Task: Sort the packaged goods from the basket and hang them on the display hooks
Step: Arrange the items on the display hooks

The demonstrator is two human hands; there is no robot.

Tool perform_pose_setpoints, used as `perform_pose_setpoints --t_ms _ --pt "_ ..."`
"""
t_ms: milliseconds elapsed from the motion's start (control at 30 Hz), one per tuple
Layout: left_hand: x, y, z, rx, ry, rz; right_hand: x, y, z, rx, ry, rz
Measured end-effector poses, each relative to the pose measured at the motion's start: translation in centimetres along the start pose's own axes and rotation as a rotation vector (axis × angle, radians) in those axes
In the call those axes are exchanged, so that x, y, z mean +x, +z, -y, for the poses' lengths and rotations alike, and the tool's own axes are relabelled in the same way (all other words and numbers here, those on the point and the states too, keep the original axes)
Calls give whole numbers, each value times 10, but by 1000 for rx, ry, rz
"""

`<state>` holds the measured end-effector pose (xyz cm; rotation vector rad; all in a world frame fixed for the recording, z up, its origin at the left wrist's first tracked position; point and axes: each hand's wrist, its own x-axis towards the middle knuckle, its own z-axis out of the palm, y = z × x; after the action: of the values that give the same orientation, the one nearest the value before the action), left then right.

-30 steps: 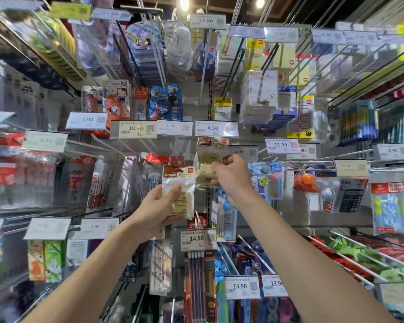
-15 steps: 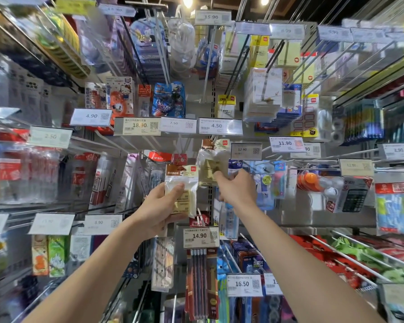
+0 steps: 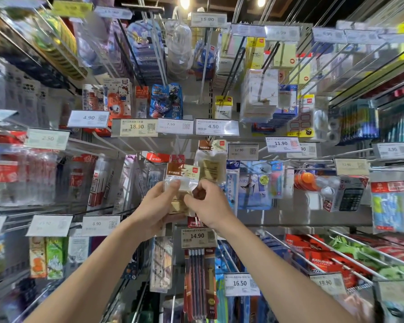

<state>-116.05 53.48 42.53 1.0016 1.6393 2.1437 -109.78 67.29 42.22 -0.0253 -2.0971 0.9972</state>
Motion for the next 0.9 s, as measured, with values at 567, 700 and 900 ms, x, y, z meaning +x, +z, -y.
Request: perform_pose_setpoints --t_ms 567,700,900 --pt "2 0 -4 -48 -74 -79 43 -48 21 355 45 -234" --pt "2 -1 -3 -54 -74 -77 48 -51 20 355 108 -259" --pt "4 -2 -2 -59 -68 -65 49 -48 14 302 231 -238"
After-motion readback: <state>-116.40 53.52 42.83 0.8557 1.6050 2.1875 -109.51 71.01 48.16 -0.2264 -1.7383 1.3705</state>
